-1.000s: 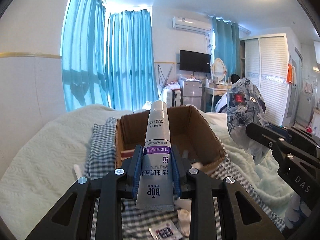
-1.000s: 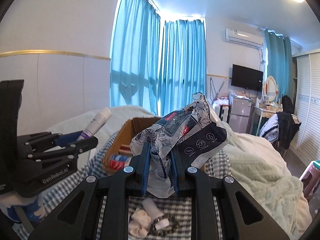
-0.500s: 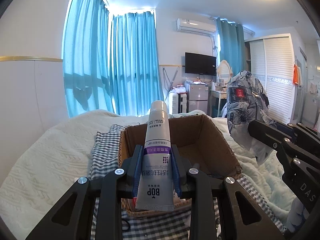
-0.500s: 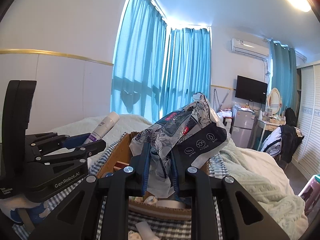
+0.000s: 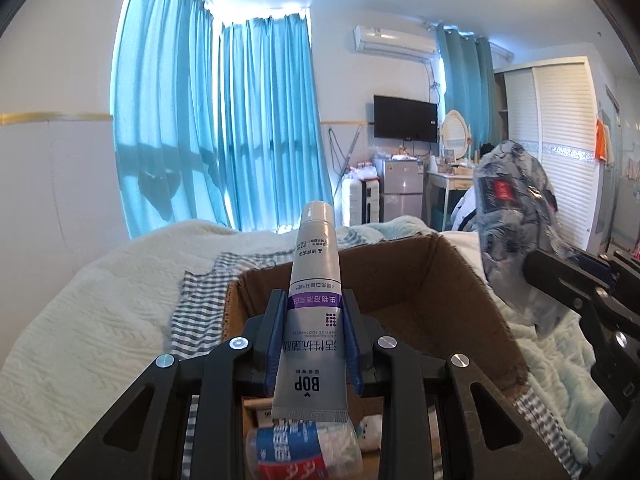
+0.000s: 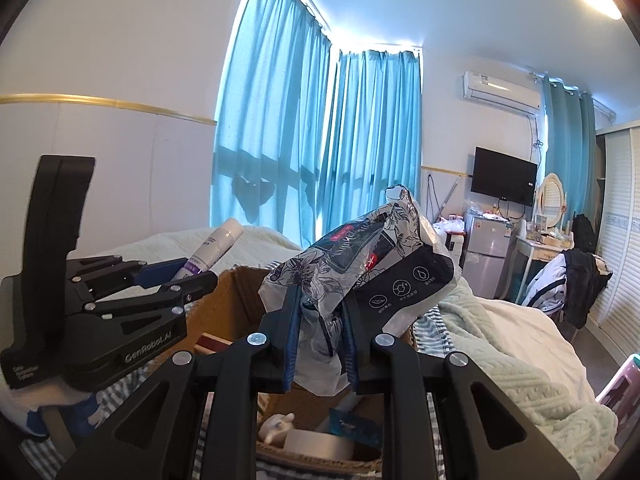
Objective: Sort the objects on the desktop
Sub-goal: 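Open both grippers to drop the toothpaste tube and plastic bag into the box, then move both grippers back toward the remaining items on the cloth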
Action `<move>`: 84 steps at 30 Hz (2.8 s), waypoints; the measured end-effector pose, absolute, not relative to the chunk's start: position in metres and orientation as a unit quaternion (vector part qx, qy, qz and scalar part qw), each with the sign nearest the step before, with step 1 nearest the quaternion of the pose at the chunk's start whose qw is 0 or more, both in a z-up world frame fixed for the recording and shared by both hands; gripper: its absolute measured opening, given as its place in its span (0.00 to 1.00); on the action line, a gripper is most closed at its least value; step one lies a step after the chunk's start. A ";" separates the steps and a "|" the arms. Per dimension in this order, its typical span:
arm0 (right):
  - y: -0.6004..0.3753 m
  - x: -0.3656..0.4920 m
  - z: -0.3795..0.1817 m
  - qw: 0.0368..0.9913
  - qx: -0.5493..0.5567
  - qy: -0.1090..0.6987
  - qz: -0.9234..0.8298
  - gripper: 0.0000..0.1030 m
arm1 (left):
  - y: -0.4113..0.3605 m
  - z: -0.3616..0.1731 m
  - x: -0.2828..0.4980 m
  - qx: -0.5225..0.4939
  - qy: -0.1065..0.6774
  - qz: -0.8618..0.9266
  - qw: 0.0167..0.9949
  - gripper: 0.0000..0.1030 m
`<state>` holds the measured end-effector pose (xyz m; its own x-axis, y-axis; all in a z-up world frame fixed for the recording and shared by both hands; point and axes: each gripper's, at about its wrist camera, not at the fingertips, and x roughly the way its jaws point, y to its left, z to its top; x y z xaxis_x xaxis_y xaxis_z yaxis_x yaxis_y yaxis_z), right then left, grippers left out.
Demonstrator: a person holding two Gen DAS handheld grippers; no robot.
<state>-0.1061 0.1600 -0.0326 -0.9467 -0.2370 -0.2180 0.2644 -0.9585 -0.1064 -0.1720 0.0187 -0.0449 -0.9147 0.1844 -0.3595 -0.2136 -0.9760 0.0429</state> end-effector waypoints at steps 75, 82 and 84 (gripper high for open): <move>0.198 -0.065 -0.016 0.091 0.091 0.009 -0.992 1.00 | -0.073 -0.010 -0.110 -0.140 -0.013 0.990 0.000 1.00; 0.194 -0.056 -0.027 0.100 0.100 0.019 -0.990 1.00 | -0.071 -0.046 -0.116 -0.177 -0.014 0.984 -0.001 1.00; 0.194 -0.055 -0.033 0.102 0.107 0.019 -0.989 1.00 | -0.073 -0.054 -0.118 -0.188 -0.021 0.982 0.000 1.00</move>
